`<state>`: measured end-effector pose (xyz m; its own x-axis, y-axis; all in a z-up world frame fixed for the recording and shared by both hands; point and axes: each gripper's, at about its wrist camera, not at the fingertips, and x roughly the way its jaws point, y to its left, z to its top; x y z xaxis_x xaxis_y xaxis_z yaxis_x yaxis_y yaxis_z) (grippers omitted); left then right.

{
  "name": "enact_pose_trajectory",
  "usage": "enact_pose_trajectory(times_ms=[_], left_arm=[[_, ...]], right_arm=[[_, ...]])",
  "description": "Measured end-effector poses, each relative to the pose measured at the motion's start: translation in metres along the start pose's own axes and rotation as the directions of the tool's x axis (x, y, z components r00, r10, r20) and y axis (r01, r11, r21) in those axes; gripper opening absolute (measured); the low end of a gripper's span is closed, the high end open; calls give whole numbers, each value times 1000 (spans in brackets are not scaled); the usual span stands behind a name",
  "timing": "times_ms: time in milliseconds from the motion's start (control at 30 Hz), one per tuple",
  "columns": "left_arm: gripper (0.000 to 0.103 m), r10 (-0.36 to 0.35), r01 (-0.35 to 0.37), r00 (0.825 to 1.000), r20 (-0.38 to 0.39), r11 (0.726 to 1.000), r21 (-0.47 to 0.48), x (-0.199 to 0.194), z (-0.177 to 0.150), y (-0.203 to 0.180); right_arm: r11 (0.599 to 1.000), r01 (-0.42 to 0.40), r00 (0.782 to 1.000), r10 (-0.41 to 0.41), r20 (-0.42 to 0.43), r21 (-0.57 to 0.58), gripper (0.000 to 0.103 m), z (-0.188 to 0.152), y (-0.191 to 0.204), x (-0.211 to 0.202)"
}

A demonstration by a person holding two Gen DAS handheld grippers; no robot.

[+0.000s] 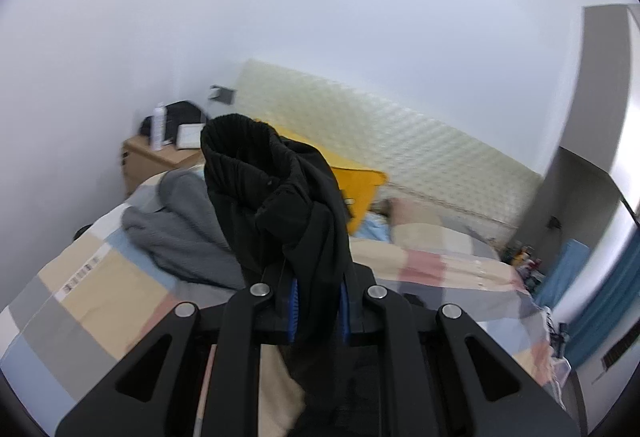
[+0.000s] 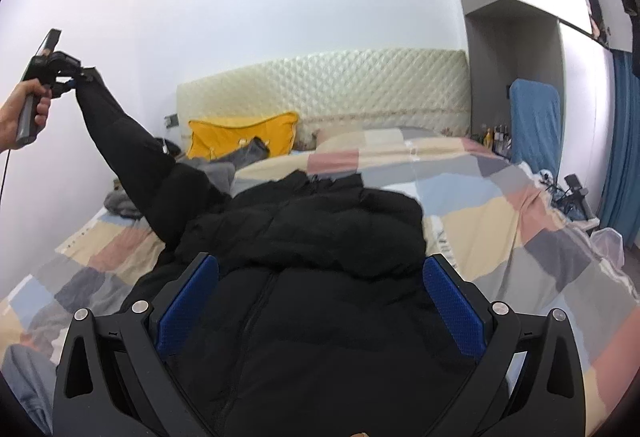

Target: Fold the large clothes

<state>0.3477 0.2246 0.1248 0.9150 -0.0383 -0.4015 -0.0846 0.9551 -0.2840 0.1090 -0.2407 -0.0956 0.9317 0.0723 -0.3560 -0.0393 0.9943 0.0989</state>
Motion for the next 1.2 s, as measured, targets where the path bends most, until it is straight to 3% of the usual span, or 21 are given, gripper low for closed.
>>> enact_pose_trajectory(times_ms=[133,267,400,733,900,1100,1200], left_arm=[[16,-64,64,998,-8,996,54,1,-4,-55],[15,-70,73,997,-20,987,141,10,-13,-107],[15,-133,138,990,-40,976,168,20,-27,-148],[15,-266,305,950,-162,901,307,63,-82,-263],[15,-263,326,942,-209,864,383,90,-133,-312],[15,-315,446,875,-368,819,361,136,-211,-350],[15,-318,451,855,-410,846,284,162,-252,-351]], right_arm=[[999,9,1000,-9,15,38,103,5,-20,-3],[999,-42,999,41,8,23,103,9,-23,-5],[998,-69,997,69,28,2,103,10,-23,-12],[992,-38,998,33,45,120,103,16,-78,-3],[978,-19,1000,15,21,206,103,12,-100,7],[968,21,1000,-19,-9,250,103,7,-111,18],[972,33,999,-28,-25,235,103,6,-109,22]])
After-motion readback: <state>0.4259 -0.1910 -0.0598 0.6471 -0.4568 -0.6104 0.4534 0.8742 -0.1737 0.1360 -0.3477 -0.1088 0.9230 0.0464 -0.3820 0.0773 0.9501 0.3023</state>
